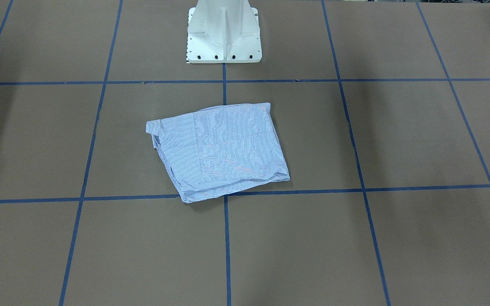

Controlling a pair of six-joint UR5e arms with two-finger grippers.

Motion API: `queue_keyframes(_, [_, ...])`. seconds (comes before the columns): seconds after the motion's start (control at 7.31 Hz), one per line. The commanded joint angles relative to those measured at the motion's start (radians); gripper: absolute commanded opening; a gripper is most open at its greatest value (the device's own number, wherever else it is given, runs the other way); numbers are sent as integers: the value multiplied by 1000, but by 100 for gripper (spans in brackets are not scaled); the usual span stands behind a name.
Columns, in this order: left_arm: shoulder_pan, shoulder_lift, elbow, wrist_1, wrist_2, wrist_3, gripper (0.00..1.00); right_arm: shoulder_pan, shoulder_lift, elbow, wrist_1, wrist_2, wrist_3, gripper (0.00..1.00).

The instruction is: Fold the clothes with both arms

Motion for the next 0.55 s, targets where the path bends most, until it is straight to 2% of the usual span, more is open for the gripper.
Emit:
queue_keyframes(0.0, [0, 1, 0, -3, 1, 0, 100, 6, 4, -3, 24, -5, 0, 100])
queue_keyframes(0.14, [0, 1, 0, -3, 1, 0, 100, 9, -10, -11, 86, -19, 0, 100])
queue_keyframes(0.41, [2, 0, 0, -3, 3, -1, 100, 18, -4, -9, 101, -23, 3, 100])
